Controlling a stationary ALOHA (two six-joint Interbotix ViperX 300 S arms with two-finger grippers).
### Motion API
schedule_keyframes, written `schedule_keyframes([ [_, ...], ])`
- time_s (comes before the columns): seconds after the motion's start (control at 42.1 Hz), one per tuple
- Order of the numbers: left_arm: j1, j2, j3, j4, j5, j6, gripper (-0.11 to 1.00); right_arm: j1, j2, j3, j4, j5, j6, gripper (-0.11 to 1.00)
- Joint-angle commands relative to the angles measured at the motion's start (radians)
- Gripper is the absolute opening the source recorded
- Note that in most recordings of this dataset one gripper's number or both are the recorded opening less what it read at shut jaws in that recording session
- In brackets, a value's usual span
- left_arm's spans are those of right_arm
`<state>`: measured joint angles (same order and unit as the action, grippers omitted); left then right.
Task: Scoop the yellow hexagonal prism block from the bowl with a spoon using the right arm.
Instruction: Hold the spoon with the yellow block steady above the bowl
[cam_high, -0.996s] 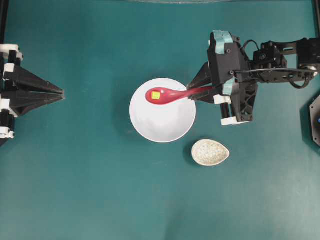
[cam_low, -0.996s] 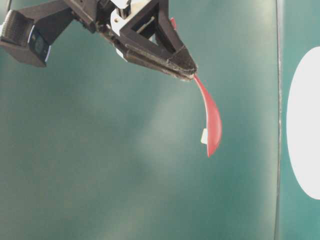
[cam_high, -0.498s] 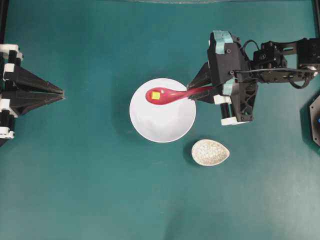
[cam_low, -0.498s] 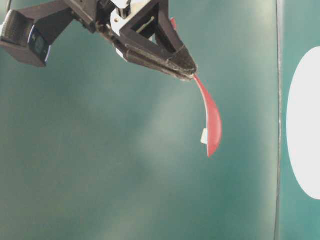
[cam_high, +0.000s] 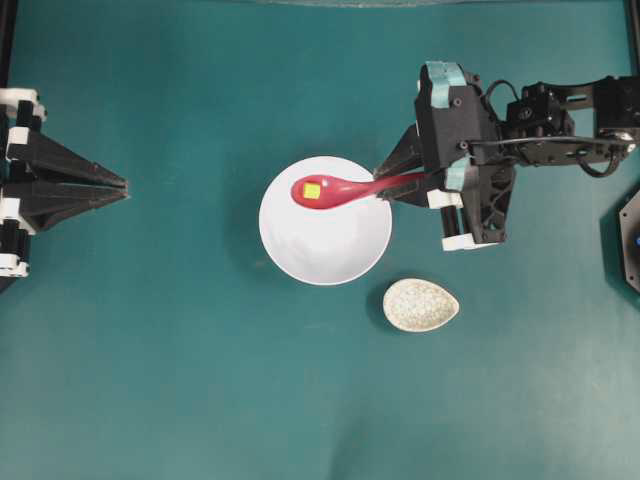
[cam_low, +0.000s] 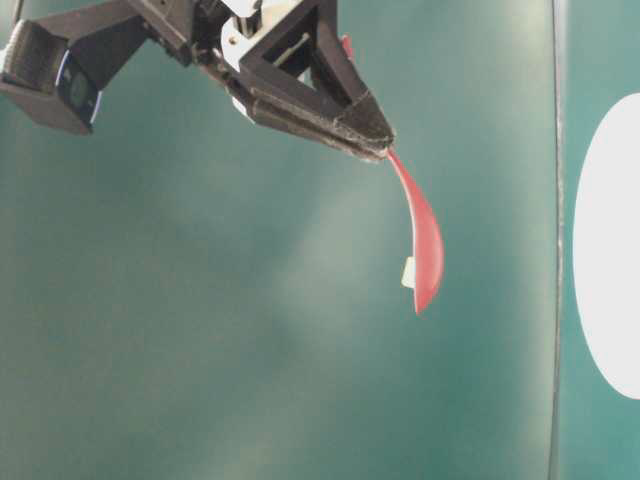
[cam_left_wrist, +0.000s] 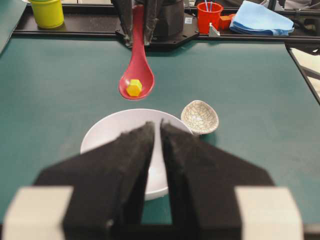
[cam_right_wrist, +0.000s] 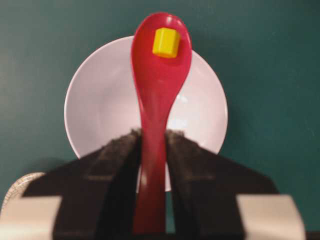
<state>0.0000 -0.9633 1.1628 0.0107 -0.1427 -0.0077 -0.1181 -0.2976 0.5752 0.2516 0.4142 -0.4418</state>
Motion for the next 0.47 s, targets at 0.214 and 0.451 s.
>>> schedule_keyframes([
  [0.214,-0.002,0.000,-0.028,0.003,-0.006,-0.002,0.14,0.003,-0.025,-0.011,0.000,-0.003,-0.002,0.24],
  [0.451,-0.002,0.000,-0.028,0.003,-0.009,-0.002,0.14,0.003,-0.025,-0.011,0.000,0.008,-0.003,0.24],
])
